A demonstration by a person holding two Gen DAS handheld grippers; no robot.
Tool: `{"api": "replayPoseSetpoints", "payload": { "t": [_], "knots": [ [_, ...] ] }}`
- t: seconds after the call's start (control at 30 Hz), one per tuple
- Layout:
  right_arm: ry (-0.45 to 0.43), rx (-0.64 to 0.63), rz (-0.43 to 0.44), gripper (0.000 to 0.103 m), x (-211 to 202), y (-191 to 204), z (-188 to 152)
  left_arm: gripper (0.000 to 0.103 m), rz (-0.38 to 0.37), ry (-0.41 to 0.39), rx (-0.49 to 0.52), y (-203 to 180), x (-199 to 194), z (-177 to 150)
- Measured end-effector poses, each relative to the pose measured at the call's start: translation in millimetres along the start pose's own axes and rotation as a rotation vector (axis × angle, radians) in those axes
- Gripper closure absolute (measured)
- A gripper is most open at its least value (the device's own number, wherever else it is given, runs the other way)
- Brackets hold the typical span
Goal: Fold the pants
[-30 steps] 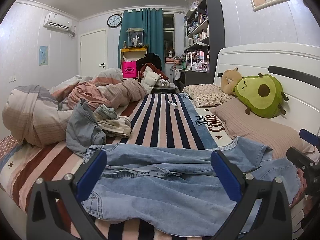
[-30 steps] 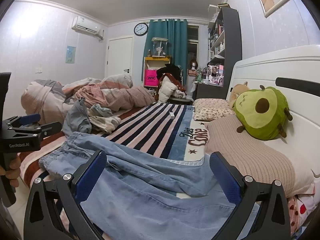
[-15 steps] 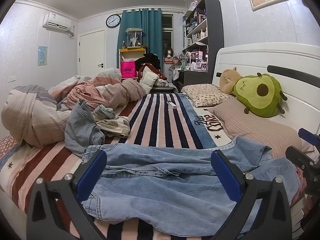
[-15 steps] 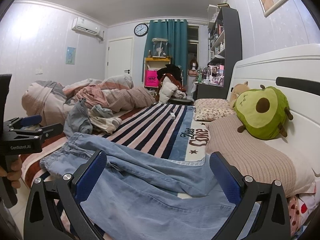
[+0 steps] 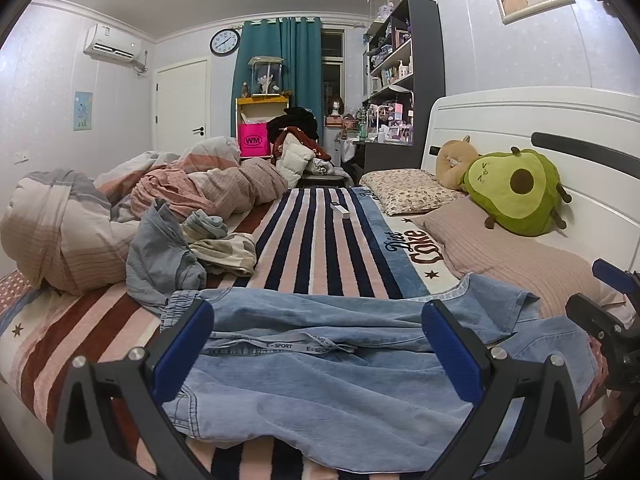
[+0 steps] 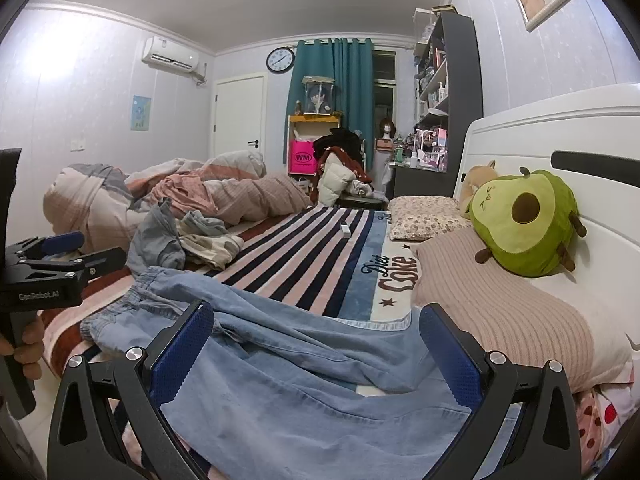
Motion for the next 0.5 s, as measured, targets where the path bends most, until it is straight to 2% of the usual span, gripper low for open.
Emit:
{"api": "replayPoseSetpoints", "payload": {
  "t": [0.5],
  "knots": [
    [-0.001,0.005,0.002,0.000,0.0,-0.9,-0.6,0.001,0.000,0.000,0.000,-5.9,0.6,-1.8]
  ]
}}
Point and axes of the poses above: each gripper's, at about its wrist camera, not at the fingertips, and x roughly the way its jaws point, y to its left, z to its top, the point moved 3 cm from there along x, roughly the way its jaws point, and after that the axes turned 9 degrees about -x, right-handed, at the moved point
